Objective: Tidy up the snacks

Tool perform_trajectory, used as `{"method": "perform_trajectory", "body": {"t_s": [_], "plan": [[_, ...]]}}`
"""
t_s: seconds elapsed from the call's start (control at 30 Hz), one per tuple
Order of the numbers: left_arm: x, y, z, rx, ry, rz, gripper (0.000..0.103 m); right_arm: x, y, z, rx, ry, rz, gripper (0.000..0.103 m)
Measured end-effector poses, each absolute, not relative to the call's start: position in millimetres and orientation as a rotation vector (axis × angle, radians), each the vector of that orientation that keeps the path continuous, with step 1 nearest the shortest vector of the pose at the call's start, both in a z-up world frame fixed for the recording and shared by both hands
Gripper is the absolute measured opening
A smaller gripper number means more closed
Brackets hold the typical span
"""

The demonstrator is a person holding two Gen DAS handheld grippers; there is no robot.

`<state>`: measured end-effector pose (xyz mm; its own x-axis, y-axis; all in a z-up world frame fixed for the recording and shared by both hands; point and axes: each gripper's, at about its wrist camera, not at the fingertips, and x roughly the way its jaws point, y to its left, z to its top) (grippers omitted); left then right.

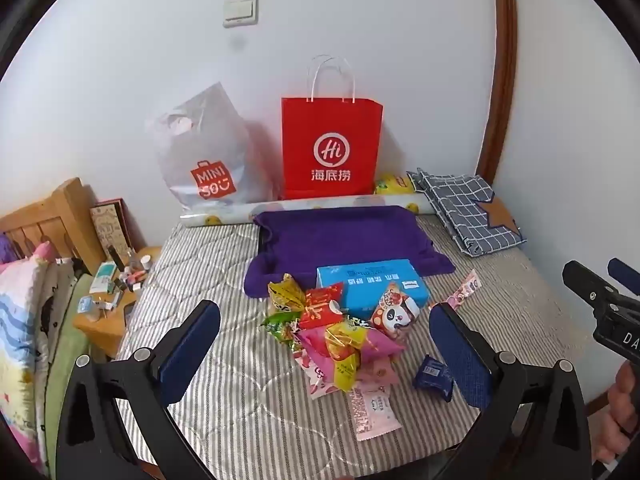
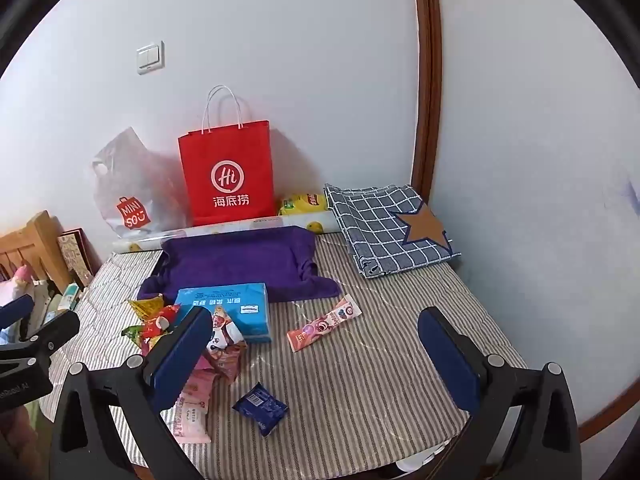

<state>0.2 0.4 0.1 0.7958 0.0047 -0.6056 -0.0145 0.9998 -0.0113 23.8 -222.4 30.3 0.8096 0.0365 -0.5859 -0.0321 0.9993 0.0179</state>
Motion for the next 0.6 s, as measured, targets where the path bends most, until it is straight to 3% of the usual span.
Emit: {"method": "perform_trajectory", "body": {"t_s": [0.6], "plan": [[-5.9,12.3,1.1,-0.070,0.631,0.034,0.103,17.4,-215.3,29.5,0.008,0.617,0.074,0.103]]}}
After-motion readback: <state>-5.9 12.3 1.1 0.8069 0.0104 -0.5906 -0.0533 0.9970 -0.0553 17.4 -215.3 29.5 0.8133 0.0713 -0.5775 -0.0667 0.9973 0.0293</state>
